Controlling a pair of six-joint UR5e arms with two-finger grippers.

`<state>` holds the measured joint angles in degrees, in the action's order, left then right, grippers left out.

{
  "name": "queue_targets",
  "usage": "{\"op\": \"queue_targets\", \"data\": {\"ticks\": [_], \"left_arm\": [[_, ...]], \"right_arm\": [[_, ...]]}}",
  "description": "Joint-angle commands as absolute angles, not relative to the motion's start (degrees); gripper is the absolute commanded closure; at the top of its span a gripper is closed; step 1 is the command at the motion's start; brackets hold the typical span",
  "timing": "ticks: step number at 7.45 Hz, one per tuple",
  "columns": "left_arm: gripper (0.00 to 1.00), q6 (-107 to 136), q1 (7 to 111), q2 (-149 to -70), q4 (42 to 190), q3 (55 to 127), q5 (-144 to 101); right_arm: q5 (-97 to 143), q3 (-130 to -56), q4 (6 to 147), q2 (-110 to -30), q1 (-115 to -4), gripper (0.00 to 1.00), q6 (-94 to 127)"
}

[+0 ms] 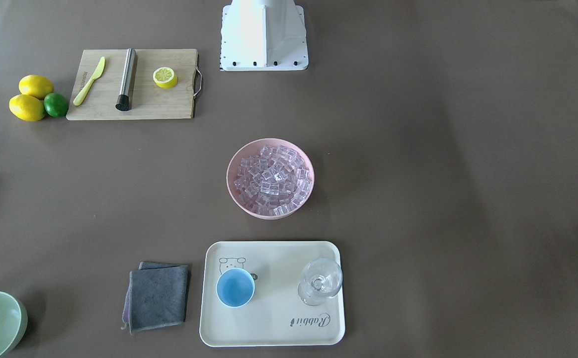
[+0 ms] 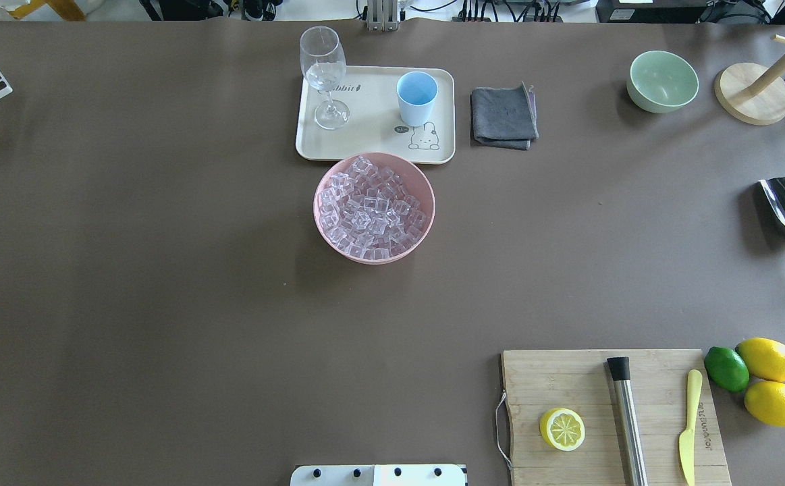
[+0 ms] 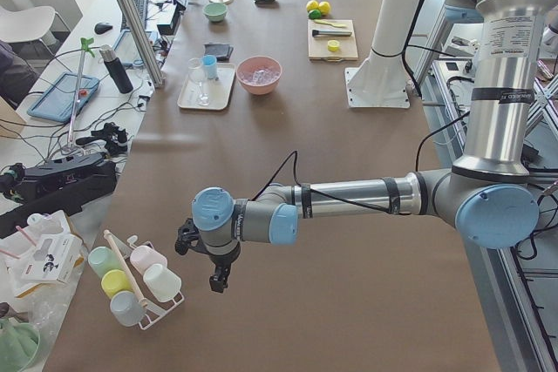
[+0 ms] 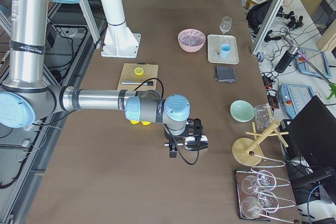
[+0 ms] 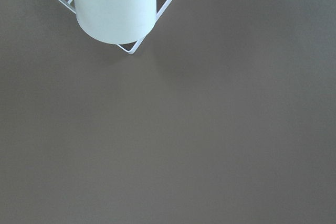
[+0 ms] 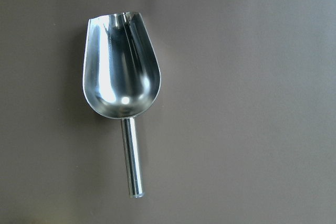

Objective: Put ice in cup with scoop

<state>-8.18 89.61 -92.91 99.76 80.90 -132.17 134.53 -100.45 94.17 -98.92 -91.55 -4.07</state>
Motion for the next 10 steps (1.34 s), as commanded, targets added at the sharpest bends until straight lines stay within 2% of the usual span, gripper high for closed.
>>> {"op": "queue_targets", "data": {"ticks": [1,8,10], "left_arm": [[0.01,-8.17,89.65,-92.81,99.76,80.69,-132.19],[0.01,-9.14,88.69,-93.69,105.37,82.87,-133.5],[0.01,-9.93,82.12,-94.74,109.32,86.46,-137.28]], "right_arm": [[134.56,-100.55,94.13,-98.96,-91.58,0.0,-3.96],[134.56,-101.16,93.78,-98.35,-91.23,0.0,-1.17],[134.21,-102.91,92.91,-97.99,-88.34,0.01,3.65]]}}
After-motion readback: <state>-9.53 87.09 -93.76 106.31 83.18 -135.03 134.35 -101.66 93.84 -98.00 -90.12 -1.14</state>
